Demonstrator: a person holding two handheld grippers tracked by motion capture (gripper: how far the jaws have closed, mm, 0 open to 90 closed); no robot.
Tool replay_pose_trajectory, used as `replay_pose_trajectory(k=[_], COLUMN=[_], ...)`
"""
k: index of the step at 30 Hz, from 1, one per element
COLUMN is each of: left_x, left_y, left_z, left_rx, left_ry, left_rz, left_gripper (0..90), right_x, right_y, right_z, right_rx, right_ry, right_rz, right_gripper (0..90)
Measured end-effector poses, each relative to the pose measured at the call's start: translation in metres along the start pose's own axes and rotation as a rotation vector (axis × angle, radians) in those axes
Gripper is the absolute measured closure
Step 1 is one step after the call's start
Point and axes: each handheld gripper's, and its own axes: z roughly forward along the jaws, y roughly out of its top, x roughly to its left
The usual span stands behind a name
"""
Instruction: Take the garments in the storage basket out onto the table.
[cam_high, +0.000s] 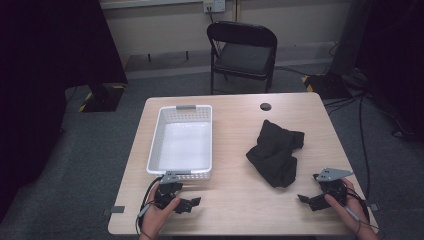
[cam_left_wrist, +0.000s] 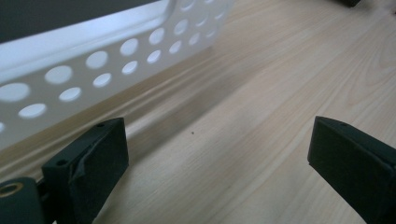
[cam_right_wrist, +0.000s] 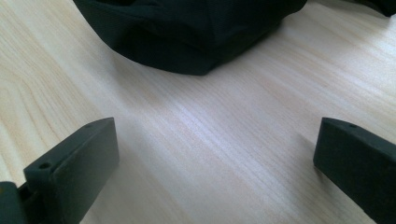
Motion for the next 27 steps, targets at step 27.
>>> replay_pose_trajectory(k=[27], left_x=[0.019], left_y=[-0.011], left_z=[-0.015], left_rx=[-0.018], left_ry=[0.043], left_rz=[-0.024], left_gripper=[4.5], right_x=[0.000], right_y=[0.000], right_z=[0.000], right_rx=[0.000], right_ry=[0.000], right_rz=[0.000], right_gripper=[0.0])
